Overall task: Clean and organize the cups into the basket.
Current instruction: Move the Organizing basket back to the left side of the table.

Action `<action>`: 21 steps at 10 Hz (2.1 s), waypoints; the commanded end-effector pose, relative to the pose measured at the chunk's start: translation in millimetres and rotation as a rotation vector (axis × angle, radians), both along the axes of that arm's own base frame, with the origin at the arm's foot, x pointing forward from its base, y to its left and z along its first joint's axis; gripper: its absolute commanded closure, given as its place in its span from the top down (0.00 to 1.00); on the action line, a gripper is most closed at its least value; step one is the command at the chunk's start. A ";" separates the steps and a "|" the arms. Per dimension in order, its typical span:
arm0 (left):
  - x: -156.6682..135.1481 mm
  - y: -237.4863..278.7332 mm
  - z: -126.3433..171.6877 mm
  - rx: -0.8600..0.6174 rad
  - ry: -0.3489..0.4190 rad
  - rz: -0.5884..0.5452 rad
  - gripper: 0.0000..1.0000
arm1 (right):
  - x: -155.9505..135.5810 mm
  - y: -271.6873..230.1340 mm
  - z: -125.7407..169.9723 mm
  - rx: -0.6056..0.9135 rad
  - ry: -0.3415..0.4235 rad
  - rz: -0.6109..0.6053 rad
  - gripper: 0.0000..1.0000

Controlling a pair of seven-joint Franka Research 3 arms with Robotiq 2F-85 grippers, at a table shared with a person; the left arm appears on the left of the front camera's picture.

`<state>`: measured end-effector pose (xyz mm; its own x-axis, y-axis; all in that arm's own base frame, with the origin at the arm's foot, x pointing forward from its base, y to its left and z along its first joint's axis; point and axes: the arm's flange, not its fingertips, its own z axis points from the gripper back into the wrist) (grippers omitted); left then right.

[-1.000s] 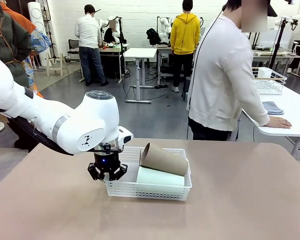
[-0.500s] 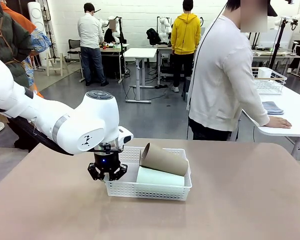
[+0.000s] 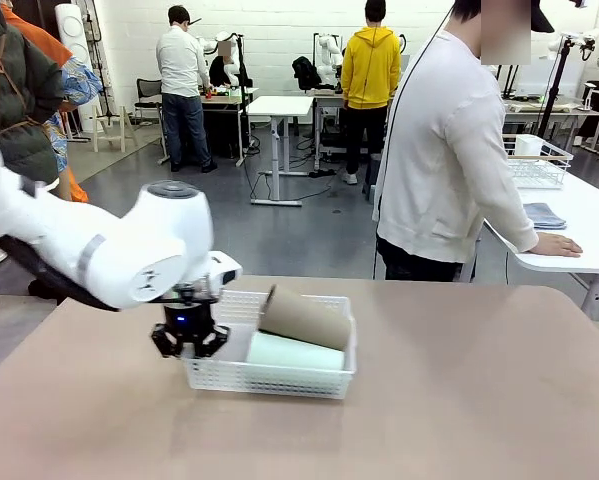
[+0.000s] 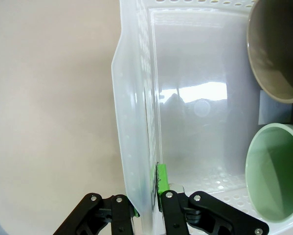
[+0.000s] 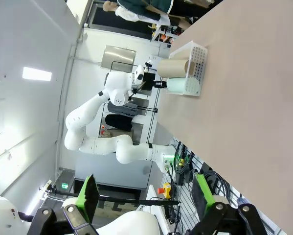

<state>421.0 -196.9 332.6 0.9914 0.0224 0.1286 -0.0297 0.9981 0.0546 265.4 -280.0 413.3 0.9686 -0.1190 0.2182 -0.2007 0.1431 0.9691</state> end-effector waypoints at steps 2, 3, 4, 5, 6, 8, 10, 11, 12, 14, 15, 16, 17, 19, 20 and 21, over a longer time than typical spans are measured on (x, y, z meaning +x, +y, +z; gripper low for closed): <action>-7.1 95.1 7.7 0.125 -0.129 0.071 0.07 | -2.8 2.2 1.6 0.007 -0.005 -0.001 1.00; -11.8 119.2 10.7 0.167 -0.142 0.080 0.07 | -2.8 2.2 1.6 0.007 -0.005 -0.001 1.00; -17.2 142.9 16.5 0.188 -0.159 0.081 0.07 | -2.8 2.2 1.6 0.007 -0.005 -0.001 1.00; -22.6 165.0 24.5 0.153 -0.149 0.077 0.07 | -2.8 2.2 1.6 0.007 -0.005 -0.001 1.00; -25.1 188.3 30.1 0.149 -0.130 0.067 0.07 | -2.8 2.2 1.6 0.007 -0.005 -0.001 1.00; -22.5 224.8 33.7 0.116 -0.086 0.095 0.07 | -2.8 2.2 1.6 0.007 -0.005 -0.001 1.00; -15.3 253.4 27.7 0.101 -0.050 0.108 0.07 | -2.8 2.2 1.6 0.007 -0.005 -0.001 1.00; -9.1 267.4 24.0 0.071 -0.043 0.113 0.07 | -2.8 2.2 1.6 0.007 -0.005 -0.001 1.00; -2.4 275.1 22.2 0.052 -0.056 0.115 0.07 | -2.8 2.2 1.6 0.007 -0.005 -0.001 1.00; 8.5 278.7 19.9 0.056 -0.059 0.092 0.07 | -2.8 2.2 1.6 0.007 -0.005 -0.001 1.00; 13.0 276.5 20.3 0.057 -0.070 0.077 0.07 | -2.8 2.2 1.6 0.007 -0.005 -0.001 1.00; 15.5 275.6 21.0 0.064 -0.081 0.062 0.07 | -2.8 2.2 1.6 0.007 -0.005 -0.001 1.00; 18.0 275.4 20.6 0.071 -0.085 0.053 0.07 | -2.8 2.2 1.6 0.007 -0.005 -0.001 1.00; 21.8 273.3 19.9 0.073 -0.086 0.049 0.67 | -2.8 2.2 1.6 0.007 -0.005 -0.001 1.00; 23.2 272.7 17.8 0.080 -0.079 0.053 1.00 | -2.8 2.2 1.6 0.007 -0.005 -0.001 1.00; 23.1 271.5 17.3 0.077 -0.077 0.052 1.00 | -2.8 2.2 1.6 0.007 -0.005 -0.001 1.00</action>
